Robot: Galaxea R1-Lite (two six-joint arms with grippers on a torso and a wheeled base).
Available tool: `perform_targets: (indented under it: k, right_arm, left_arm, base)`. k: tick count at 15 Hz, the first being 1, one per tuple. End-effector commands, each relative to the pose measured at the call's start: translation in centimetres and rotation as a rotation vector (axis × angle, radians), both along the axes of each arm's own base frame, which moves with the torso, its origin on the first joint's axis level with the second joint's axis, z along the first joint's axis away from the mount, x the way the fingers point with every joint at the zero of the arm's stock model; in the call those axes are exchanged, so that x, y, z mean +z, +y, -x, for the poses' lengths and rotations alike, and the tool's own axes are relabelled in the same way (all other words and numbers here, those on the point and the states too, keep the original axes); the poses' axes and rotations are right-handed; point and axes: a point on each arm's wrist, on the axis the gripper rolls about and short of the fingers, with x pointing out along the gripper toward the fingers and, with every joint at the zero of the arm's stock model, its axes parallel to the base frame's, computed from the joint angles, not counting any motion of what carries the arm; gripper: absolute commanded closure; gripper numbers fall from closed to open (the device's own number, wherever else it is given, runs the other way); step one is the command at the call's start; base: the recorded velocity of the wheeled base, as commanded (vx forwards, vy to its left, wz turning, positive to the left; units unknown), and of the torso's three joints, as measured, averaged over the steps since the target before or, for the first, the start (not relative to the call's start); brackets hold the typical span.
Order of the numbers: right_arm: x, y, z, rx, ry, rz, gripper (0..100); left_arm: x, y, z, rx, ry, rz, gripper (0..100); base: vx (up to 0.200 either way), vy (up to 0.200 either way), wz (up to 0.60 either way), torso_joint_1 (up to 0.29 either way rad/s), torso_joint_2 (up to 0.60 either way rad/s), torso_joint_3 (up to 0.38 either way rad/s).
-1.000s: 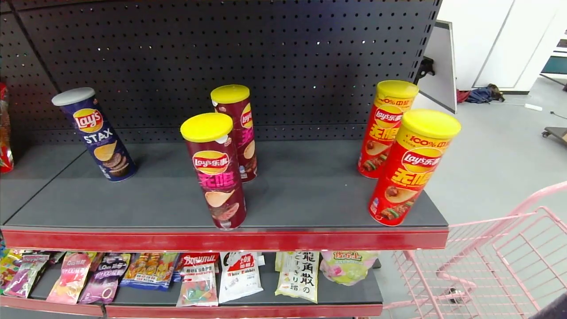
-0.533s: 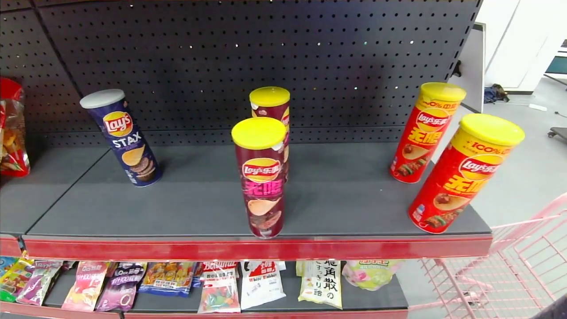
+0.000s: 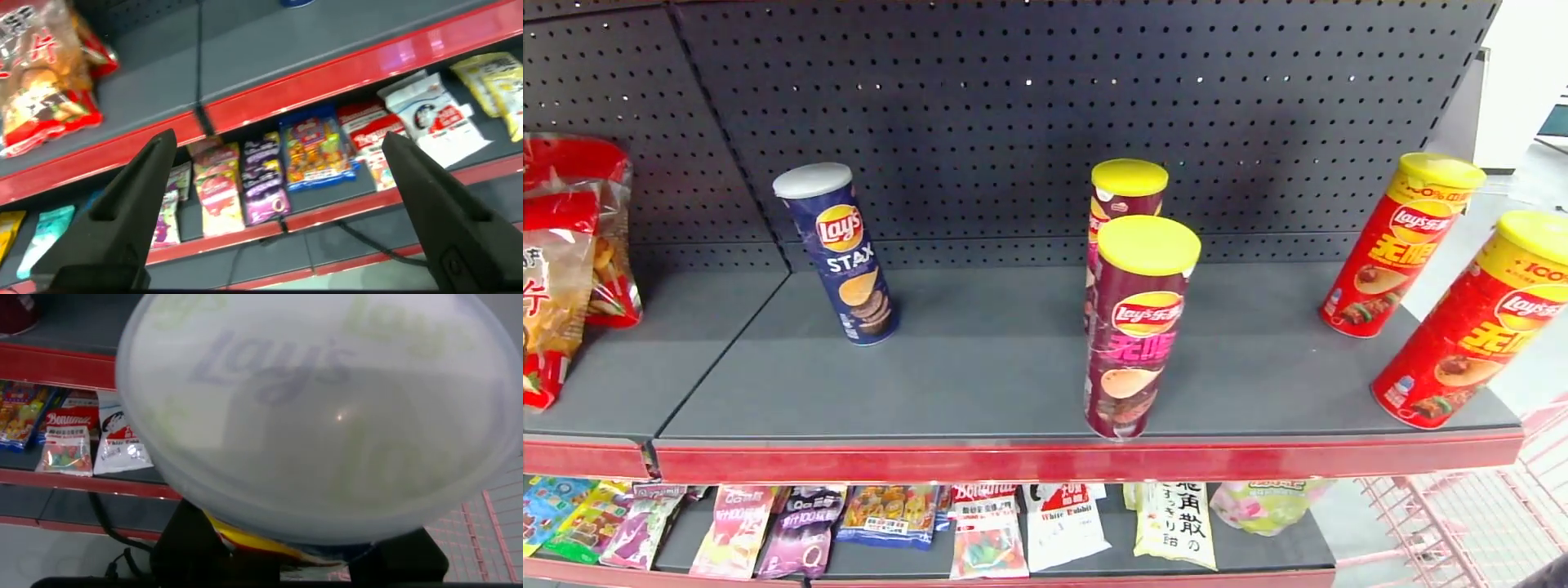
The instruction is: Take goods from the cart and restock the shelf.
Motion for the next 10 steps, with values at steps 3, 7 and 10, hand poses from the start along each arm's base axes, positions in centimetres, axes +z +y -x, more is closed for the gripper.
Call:
perform_targets:
  k: [3,7,10]
  right_arm:
    - [-0.11,-0.02,0.07,0.001,-0.007,0.000,100]
    - [-0.42,-0.07,0.34,0.004,-0.015,-0.001,100]
    - [-0.47,-0.09,0.41,0.004,-0.018,-0.001,100]
  left_arm:
    - [0.00,0.00,0.04,0.001,-0.004,0.000,0]
    - [-0.18,0.00,0.01,0.001,0.002,-0.001,0]
    - [-0.21,0.00,-0.03,0.001,0.005,-0.001,0]
  base:
    - [0.000,0.200,0.00,0.002,0.00,0.004]
    - [0.000,0.200,0.00,0.004,0.00,0.002]
    - [0.000,0.200,0.00,0.002,0.00,0.002]
